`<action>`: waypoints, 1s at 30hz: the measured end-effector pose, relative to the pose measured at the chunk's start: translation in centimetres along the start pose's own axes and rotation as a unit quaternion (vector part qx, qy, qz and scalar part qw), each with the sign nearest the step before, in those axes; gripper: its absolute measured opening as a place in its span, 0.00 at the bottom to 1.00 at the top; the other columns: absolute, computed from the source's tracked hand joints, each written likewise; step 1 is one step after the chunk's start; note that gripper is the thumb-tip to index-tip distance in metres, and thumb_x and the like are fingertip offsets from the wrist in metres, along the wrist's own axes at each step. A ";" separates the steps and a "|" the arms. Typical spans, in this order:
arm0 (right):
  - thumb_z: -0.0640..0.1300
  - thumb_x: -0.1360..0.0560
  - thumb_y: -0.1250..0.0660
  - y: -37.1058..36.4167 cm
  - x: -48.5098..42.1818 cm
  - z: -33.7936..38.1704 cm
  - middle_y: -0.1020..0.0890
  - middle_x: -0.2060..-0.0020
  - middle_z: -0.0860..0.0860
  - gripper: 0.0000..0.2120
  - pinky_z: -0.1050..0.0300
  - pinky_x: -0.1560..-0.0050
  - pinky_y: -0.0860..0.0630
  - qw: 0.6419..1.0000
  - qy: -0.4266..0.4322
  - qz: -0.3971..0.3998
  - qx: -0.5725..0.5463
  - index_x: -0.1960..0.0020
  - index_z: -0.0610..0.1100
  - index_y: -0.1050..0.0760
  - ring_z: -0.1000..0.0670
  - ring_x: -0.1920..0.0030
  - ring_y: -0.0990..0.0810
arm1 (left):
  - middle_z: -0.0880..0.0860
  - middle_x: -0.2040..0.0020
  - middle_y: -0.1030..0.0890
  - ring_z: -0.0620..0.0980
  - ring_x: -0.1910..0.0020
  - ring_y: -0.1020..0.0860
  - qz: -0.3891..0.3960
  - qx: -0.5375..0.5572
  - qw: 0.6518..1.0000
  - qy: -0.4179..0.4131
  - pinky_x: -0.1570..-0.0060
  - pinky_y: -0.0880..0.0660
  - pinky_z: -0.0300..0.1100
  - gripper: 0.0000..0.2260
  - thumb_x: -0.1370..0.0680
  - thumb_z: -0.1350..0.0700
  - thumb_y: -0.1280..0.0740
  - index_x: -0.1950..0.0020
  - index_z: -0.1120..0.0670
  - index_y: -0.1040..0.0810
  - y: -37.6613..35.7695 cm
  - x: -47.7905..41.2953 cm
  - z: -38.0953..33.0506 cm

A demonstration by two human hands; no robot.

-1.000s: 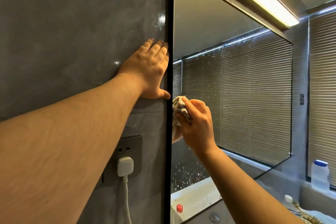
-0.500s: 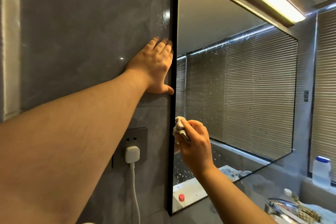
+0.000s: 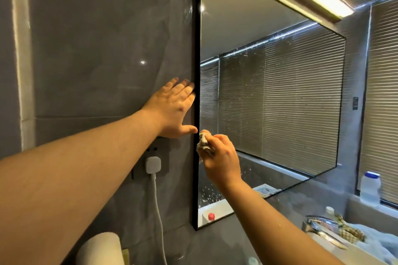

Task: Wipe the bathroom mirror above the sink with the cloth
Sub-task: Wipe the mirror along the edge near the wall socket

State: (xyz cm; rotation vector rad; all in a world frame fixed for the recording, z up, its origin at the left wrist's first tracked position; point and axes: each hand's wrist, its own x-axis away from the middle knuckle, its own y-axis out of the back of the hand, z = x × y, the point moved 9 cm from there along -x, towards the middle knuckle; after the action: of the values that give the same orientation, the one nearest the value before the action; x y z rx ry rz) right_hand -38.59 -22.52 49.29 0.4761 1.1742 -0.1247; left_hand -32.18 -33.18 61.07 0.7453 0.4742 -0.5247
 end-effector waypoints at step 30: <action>0.50 0.27 0.29 -1.3 4.8 -2.3 0.22 0.49 0.52 0.19 0.47 0.53 0.22 0.999 -0.032 0.027 0.002 0.36 0.53 0.24 0.48 0.47 0.23 | 0.62 0.22 0.48 0.61 0.23 0.51 -0.040 0.039 0.992 0.116 0.25 0.58 0.60 0.37 0.25 0.42 0.42 0.22 0.60 0.46 -4.4 5.2 -5.9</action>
State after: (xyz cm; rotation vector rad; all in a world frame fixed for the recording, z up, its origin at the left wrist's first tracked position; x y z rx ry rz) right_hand -39.17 -21.98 43.87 0.5044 1.0982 -0.0943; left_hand -32.07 -33.02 52.05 0.8700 0.7050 -0.5352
